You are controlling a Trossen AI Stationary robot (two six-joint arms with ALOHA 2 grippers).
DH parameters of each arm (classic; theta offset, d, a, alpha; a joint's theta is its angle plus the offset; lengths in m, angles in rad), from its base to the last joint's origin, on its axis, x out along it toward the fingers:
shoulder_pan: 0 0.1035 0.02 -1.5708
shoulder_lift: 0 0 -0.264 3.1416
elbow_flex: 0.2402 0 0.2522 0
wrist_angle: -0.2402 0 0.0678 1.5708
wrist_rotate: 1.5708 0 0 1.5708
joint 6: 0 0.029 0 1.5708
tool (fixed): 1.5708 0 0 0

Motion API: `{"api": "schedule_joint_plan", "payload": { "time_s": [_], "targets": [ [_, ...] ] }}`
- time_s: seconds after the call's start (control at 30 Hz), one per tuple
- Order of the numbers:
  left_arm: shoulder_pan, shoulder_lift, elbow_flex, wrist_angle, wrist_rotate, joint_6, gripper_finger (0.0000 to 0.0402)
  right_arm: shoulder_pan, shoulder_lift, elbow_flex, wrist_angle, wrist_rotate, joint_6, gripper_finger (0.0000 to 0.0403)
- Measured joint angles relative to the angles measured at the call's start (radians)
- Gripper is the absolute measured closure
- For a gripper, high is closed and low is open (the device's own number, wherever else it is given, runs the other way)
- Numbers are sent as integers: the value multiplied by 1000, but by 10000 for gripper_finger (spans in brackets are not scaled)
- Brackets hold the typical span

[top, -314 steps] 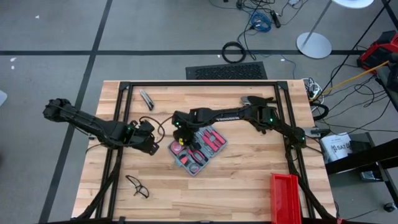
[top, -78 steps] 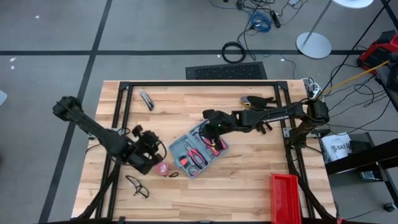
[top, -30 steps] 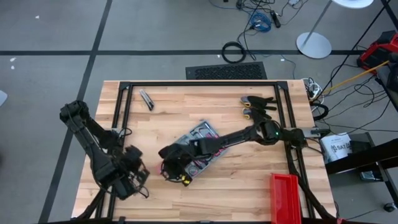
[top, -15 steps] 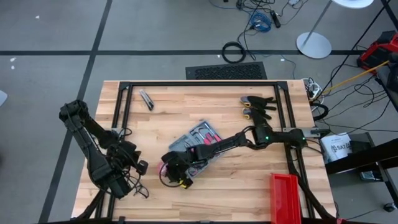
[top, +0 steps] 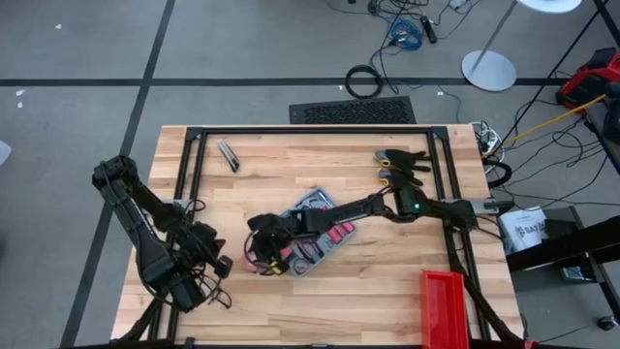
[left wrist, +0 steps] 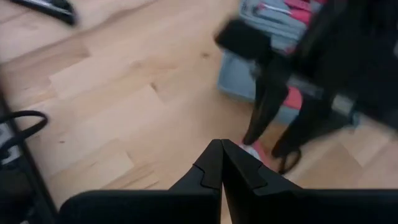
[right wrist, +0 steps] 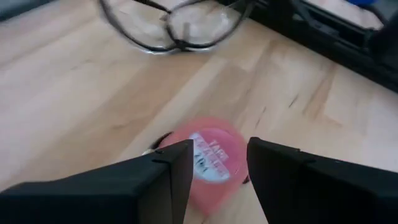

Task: Prefit tool cases
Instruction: Adjust the pink tape measure

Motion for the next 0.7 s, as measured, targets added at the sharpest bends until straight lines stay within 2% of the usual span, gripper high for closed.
{"api": "schedule_joint_plan", "payload": {
  "time_s": [0.17, 0.23, 0.37, 0.5, 0.7],
  "targets": [
    [8, 0, 0, 36, 0, 54, 393, -39, -89, 3, -175, -217, 19, 268],
    [10, 0, 0, 33, -1, 55, 393, -49, -106, 3, -305, -237, 27, 268],
    [16, 0, 0, -4, -11, 55, 393, -25, -100, 0, -490, -127, 59, 268],
    [39, 0, 0, -47, -85, 58, 393, 34, -74, 0, -455, 20, 88, 268],
    [55, 0, 0, -56, -143, 76, 393, 106, -73, 1, -285, 155, 103, 268]
  ]
}}
